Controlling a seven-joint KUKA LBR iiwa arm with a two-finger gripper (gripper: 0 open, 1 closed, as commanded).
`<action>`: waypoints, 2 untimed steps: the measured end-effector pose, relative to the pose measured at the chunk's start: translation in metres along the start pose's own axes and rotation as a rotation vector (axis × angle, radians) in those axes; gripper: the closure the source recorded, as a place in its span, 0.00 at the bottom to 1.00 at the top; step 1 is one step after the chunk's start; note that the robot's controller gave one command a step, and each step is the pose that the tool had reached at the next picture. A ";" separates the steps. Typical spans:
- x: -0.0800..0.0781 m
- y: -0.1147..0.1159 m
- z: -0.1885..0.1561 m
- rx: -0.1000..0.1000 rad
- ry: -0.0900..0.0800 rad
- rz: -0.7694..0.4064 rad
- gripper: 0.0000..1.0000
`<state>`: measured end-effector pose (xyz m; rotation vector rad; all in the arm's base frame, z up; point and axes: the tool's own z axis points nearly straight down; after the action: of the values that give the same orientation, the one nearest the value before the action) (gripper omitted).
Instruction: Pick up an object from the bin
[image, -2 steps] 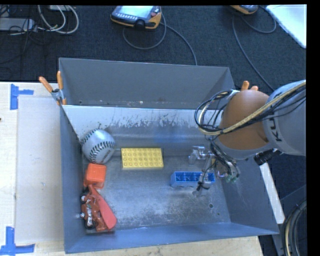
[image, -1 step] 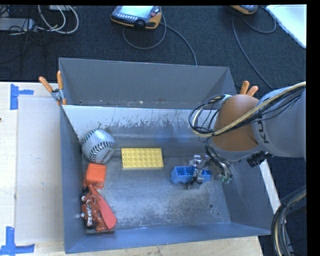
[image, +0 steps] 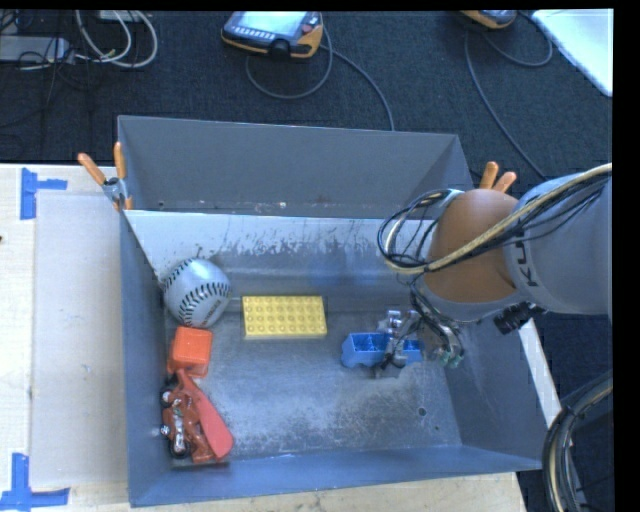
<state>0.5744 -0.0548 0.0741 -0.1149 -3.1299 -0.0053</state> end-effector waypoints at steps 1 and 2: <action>0.001 -0.011 -0.113 0.000 0.000 0.000 1.00; 0.001 -0.010 -0.113 0.000 0.000 0.000 1.00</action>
Offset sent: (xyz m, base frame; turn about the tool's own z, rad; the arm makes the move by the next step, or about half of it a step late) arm 0.0000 0.0000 0.0000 0.0000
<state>0.5741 -0.0656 0.1867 -0.1141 -3.1300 -0.0054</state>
